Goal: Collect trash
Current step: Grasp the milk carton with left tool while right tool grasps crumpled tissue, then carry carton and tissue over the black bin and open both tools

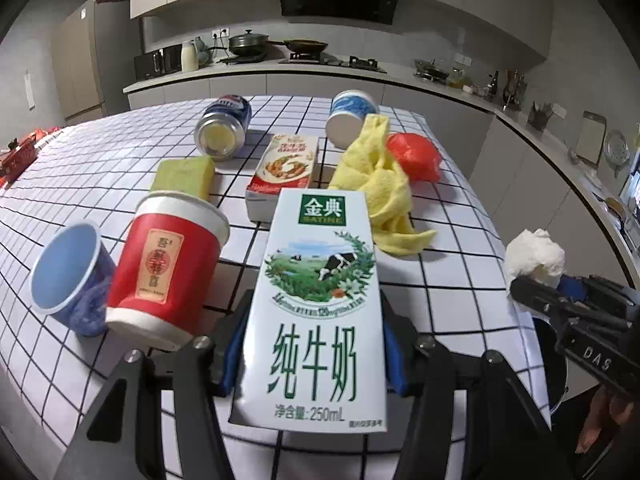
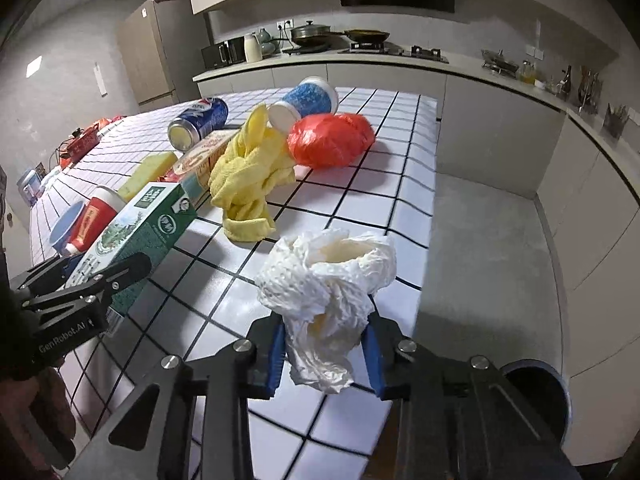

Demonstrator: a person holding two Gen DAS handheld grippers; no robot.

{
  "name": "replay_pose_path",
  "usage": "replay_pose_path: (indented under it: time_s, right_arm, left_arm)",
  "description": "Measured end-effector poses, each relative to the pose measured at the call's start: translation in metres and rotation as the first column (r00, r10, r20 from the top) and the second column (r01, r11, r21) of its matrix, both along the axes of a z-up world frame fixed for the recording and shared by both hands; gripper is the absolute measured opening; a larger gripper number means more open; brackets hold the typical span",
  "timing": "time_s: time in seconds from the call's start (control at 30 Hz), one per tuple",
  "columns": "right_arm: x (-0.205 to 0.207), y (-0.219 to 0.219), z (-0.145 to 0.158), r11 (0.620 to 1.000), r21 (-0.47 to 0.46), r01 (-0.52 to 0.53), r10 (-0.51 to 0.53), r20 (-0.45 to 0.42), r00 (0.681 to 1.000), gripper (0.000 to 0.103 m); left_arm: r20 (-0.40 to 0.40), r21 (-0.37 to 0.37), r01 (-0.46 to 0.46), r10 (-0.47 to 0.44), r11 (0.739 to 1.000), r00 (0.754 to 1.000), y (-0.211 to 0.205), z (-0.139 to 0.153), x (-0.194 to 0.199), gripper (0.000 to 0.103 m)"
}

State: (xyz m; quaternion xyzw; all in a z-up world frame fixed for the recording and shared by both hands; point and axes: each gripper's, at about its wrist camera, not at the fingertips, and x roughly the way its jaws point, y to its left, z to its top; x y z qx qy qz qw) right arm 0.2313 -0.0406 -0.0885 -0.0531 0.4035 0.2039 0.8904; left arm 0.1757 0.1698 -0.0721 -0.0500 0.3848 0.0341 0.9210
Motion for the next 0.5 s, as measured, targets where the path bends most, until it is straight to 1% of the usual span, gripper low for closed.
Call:
replay_pose_path:
  time_s: [0.13, 0.23, 0.5]
  right_arm:
    - [-0.013, -0.022, 0.013, 1.000, 0.008, 0.026, -0.026, 0.025, 0.999, 0.035]
    - [-0.021, -0.044, 0.021, 0.998, 0.010, 0.058, -0.058, 0.037, 0.998, 0.035]
    - [-0.047, -0.126, 0.032, 0.985, 0.003, 0.175, -0.174, 0.053, 0.983, 0.035]
  left_arm:
    - [0.016, 0.001, 0.016, -0.016, 1.000, 1.000, -0.011, 0.011, -0.007, 0.056]
    - [0.028, 0.000, 0.040, -0.040, 0.999, 0.999, -0.026, 0.017, -0.010, 0.056]
    - [0.049, -0.006, 0.162, -0.161, 0.987, 0.986, -0.093, 0.027, -0.016, 0.056]
